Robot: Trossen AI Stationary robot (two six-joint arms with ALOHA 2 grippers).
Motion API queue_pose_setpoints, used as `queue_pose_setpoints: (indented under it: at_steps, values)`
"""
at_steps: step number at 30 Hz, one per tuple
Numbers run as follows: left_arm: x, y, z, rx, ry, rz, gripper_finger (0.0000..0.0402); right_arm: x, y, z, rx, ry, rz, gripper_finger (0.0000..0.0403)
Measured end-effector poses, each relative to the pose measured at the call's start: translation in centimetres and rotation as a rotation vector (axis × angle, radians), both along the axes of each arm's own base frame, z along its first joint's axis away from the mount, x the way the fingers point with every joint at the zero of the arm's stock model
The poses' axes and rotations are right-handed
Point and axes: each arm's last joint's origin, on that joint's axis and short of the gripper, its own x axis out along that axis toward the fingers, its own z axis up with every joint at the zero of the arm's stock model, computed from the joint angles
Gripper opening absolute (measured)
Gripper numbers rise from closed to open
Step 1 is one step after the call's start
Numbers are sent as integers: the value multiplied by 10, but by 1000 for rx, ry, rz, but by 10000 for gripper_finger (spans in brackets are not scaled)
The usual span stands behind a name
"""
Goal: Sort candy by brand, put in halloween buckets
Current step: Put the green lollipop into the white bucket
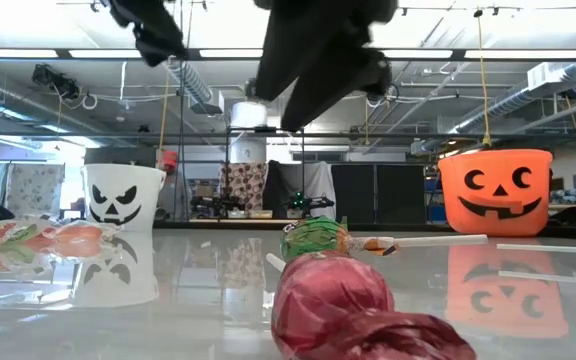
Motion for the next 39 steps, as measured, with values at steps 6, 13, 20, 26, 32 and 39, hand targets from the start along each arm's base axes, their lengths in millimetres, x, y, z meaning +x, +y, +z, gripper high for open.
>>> queue_pose_setpoints:
  at_steps: [6, 13, 20, 26, 32, 39]
  values:
    - [10, -28, 3, 33, -65, -143, 160, -22, 31, -3, -28, 50, -77, 189]
    - [23, -49, -5, 30, -55, -200, 160, -41, 50, -19, -47, 86, -125, 185]
    - [28, -68, -34, -33, -39, -222, 160, -54, 59, -59, 35, 80, -137, 161]
    - [34, -76, -54, -73, -65, -193, 160, -60, 54, -73, 11, 96, -150, 129]
    - [35, -78, -76, -53, -80, -212, 160, -58, 44, -81, 14, 105, -105, 60]
    - [33, -78, -102, -31, -145, -263, 161, -45, 33, -79, 46, 47, -99, 15]
